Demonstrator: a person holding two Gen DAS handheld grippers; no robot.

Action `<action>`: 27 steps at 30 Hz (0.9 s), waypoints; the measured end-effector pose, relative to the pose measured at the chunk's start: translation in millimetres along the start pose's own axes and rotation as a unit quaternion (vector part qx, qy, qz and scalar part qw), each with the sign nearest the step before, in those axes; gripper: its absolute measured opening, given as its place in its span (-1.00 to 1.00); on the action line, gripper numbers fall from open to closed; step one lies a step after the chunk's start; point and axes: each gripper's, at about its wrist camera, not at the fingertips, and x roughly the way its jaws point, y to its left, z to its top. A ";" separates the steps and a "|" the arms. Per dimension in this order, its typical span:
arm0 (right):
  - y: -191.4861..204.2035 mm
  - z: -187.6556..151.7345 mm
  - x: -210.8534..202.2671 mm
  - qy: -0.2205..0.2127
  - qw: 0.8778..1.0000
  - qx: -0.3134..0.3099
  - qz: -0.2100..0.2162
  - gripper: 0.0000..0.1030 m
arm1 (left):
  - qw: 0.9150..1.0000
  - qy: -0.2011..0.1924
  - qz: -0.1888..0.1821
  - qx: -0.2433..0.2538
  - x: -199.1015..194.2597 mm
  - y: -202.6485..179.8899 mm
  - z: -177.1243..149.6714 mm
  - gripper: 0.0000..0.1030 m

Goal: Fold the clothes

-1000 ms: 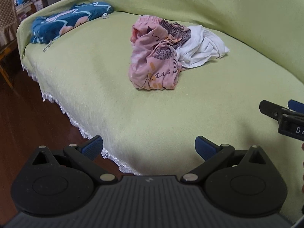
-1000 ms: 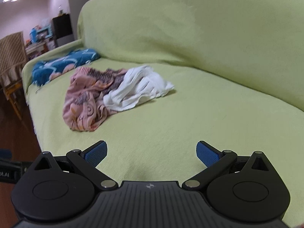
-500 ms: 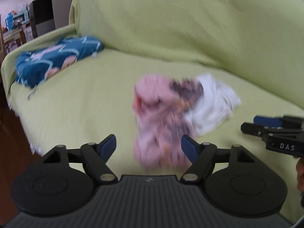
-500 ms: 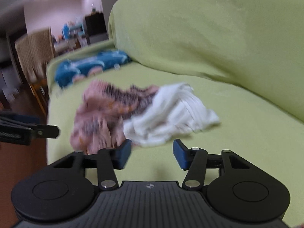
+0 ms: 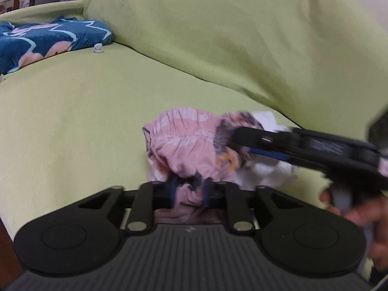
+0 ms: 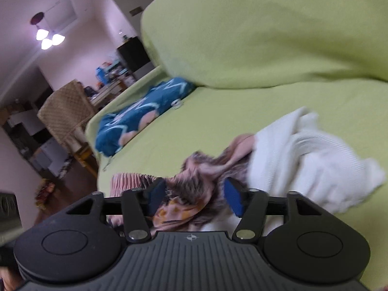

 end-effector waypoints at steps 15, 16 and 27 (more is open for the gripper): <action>-7.2 -129.0 -230.6 -0.082 0.989 0.088 -0.084 -0.89 | 0.972 0.042 -0.191 0.133 -147.9 -121.7 -124.4 -0.83; -10.5 -136.7 -245.5 -0.070 0.986 0.106 -0.105 -0.89 | 0.971 0.046 -0.196 0.132 -149.5 -127.1 -131.1 -0.81; -40.9 -145.4 -257.2 -0.011 0.973 0.215 -0.081 0.11 | 0.977 0.029 -0.061 0.204 -134.0 -136.6 -134.7 -0.36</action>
